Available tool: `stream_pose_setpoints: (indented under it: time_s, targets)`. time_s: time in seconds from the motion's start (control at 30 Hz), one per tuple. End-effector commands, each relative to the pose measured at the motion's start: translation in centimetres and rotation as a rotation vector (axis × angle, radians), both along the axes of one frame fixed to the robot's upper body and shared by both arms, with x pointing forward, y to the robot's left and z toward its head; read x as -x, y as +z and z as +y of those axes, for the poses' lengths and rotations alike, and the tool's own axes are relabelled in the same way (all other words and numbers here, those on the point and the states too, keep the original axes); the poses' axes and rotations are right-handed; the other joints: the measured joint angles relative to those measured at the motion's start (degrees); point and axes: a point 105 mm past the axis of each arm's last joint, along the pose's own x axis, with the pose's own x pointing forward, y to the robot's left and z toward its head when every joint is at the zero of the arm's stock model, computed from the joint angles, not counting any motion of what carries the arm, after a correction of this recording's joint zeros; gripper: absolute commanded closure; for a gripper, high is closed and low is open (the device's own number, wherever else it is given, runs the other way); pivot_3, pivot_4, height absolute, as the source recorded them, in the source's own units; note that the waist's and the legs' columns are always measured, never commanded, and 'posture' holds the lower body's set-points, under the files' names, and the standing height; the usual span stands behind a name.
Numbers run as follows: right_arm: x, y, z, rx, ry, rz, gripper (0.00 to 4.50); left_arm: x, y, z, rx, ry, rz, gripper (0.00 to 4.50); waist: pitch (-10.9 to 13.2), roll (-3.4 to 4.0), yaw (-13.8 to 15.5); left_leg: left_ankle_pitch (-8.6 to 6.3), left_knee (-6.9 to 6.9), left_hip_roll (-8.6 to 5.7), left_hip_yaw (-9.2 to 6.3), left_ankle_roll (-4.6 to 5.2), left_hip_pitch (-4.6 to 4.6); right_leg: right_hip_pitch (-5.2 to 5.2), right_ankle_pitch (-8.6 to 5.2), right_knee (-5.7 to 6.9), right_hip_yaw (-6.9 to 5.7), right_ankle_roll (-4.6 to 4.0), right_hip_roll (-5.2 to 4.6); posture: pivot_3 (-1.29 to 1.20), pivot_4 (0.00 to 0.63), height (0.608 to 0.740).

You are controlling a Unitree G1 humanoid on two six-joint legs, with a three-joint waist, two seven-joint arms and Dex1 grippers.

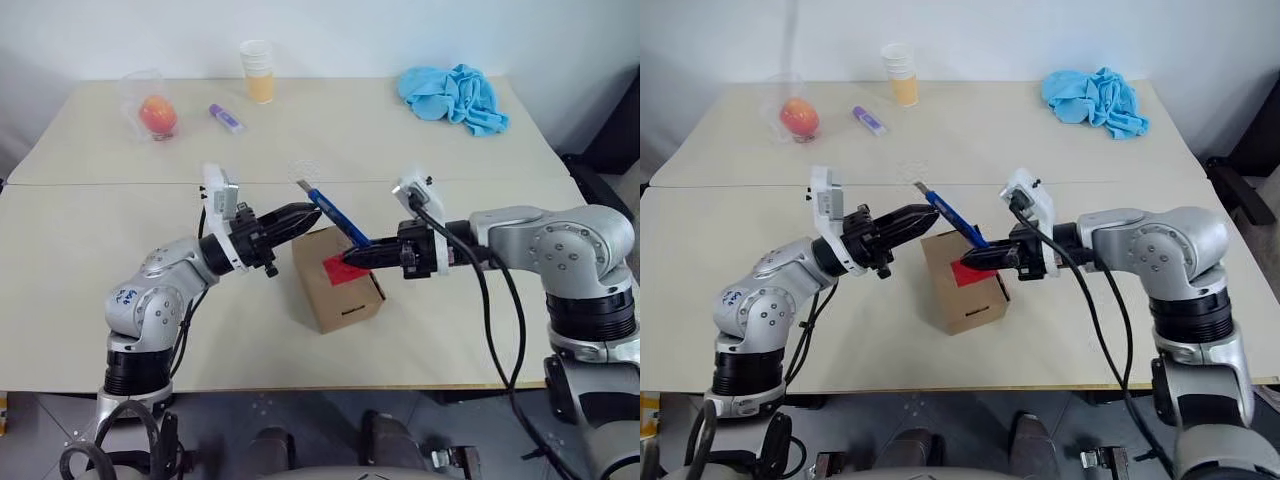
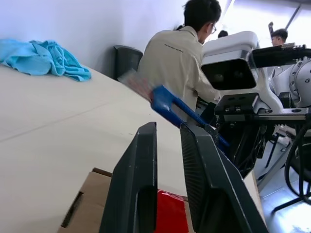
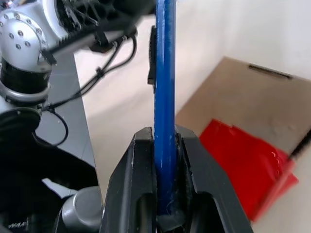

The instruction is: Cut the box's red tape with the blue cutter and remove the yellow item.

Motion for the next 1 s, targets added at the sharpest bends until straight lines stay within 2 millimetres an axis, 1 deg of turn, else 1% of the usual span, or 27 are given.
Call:
stream_pose_setpoints:
  time_s: [0.03,0.17,0.37,0.43,0.53,0.6,0.7,0.8,0.9,0.97,1.0]
  targets:
    - [0.8,1.3,0.7,-0.052,0.043,-0.054,4.33,0.9,1.3,-1.3,0.049,-0.065,-0.020,3.67,0.00,0.00,0.06,0.00,0.00,0.00,-0.01,0.00,0.01,0.02,0.00,0.00,0.00,0.00,0.00,0.00,0.150,0.740]
    - [1.2,0.9,1.1,-0.047,0.069,-0.038,4.33,1.4,2.1,-1.9,0.129,-0.120,0.006,3.67,0.00,0.00,0.02,0.00,0.01,-0.01,-0.02,0.00,0.01,0.02,0.00,0.00,0.00,0.00,0.00,0.00,0.150,0.740]
    - [1.6,0.5,1.2,-0.048,0.084,0.000,4.33,2.1,2.4,-1.5,0.186,-0.176,0.053,3.67,0.00,0.00,-0.03,0.00,0.00,-0.01,-0.01,0.01,0.02,0.02,0.00,0.00,0.00,0.00,0.00,0.00,0.150,0.740]
    - [1.4,0.6,1.0,-0.060,0.073,0.008,4.33,2.7,1.7,-1.3,0.153,-0.201,0.077,3.67,0.00,0.00,-0.06,0.00,0.00,-0.01,-0.01,0.01,0.02,0.02,0.00,0.00,0.01,0.00,0.00,0.00,0.150,0.740]
    - [1.3,0.8,0.9,-0.077,0.065,0.015,4.33,3.1,0.8,-0.7,0.131,-0.209,0.118,3.67,0.00,0.00,-0.22,0.00,-0.02,-0.01,-0.01,0.01,0.04,0.02,0.00,0.00,0.02,-0.01,0.00,0.00,0.150,0.740]
    - [1.3,0.7,0.8,-0.077,0.068,0.017,4.33,2.7,0.4,-0.2,0.153,-0.181,0.146,3.31,0.00,0.00,-0.20,0.00,-0.02,-0.01,0.00,0.01,0.04,0.02,0.00,0.00,0.02,-0.01,0.00,0.00,0.150,0.740]
    - [1.5,0.7,0.8,-0.082,0.083,0.025,4.33,2.3,0.4,0.1,0.184,-0.149,0.149,2.54,0.00,0.00,0.06,0.00,0.01,-0.01,-0.02,0.01,0.04,0.04,0.00,0.01,0.02,-0.01,0.00,0.00,0.150,0.740]
    - [1.7,0.7,0.8,-0.087,0.094,0.027,4.33,2.1,0.4,0.4,0.205,-0.124,0.151,1.58,0.00,0.00,0.03,0.00,0.00,-0.01,-0.01,0.01,0.04,0.04,0.00,0.00,0.02,-0.01,0.00,0.00,0.150,0.740]
    - [1.8,0.8,0.7,-0.089,0.101,0.023,4.33,2.0,0.6,1.4,0.235,-0.091,0.146,0.67,0.00,0.00,-0.05,0.00,0.00,-0.01,-0.01,0.01,0.05,0.04,0.00,0.01,0.02,-0.01,0.00,0.00,0.150,0.740]
    - [1.3,0.7,0.6,-0.065,0.071,-0.015,4.33,2.1,0.4,1.5,0.206,-0.082,0.146,0.07,0.00,0.00,-0.06,0.00,0.00,-0.01,-0.01,0.01,0.05,0.03,0.00,0.00,0.02,-0.01,0.00,0.00,0.150,0.740]
    - [0.9,0.5,0.5,-0.039,0.046,-0.045,4.33,2.2,0.3,1.5,0.198,-0.083,0.147,0.03,0.00,0.00,-0.06,0.00,0.00,-0.01,-0.01,0.01,0.05,0.03,0.00,0.01,0.02,-0.01,0.00,0.00,0.150,0.740]
